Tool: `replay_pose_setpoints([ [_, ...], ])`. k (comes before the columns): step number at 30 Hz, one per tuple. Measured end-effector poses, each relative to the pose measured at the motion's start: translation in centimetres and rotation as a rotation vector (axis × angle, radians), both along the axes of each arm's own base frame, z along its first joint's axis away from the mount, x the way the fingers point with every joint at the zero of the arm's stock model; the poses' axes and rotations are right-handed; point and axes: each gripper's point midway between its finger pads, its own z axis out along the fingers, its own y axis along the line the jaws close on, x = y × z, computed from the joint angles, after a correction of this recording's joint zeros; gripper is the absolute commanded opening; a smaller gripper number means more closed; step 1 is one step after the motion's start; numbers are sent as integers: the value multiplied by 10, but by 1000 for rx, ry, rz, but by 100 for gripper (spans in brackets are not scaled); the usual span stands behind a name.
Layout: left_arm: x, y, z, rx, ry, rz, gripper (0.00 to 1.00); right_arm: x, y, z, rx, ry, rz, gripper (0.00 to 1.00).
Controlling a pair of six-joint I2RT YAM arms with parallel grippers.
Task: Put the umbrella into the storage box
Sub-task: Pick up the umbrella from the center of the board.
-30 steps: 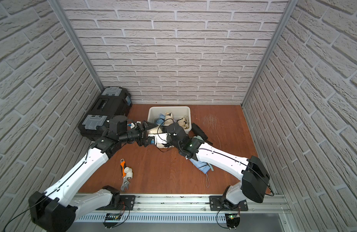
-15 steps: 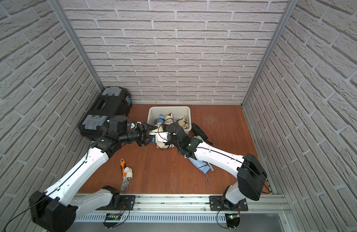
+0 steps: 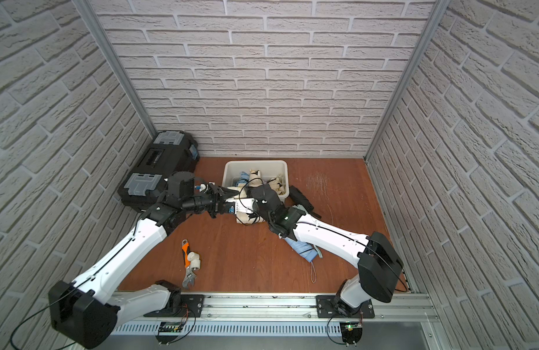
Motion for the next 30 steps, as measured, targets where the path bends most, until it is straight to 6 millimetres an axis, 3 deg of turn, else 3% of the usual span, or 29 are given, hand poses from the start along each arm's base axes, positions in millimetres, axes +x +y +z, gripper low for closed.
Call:
replay_pose_setpoints([
  [4,9,-3,2,7,-10,4,32,2,-3,-1,30,18,-29,74],
  [7,22,-6,4,20,-49,21,31,-1,-6,4,89,51,-53,86],
  [13,64,-8,7,84,-169,104,26,-26,-33,32,282,200,-153,89],
  [19,111,-19,2,111,-306,191,22,-42,-70,68,687,434,-343,91],
  [22,130,-26,-6,108,-341,218,21,-30,-92,74,942,572,-484,89],
  [26,145,-35,-13,96,-373,231,21,-6,-113,64,1238,755,-662,89],
  [30,146,-44,-8,78,-411,224,21,21,-113,53,1491,911,-767,91],
])
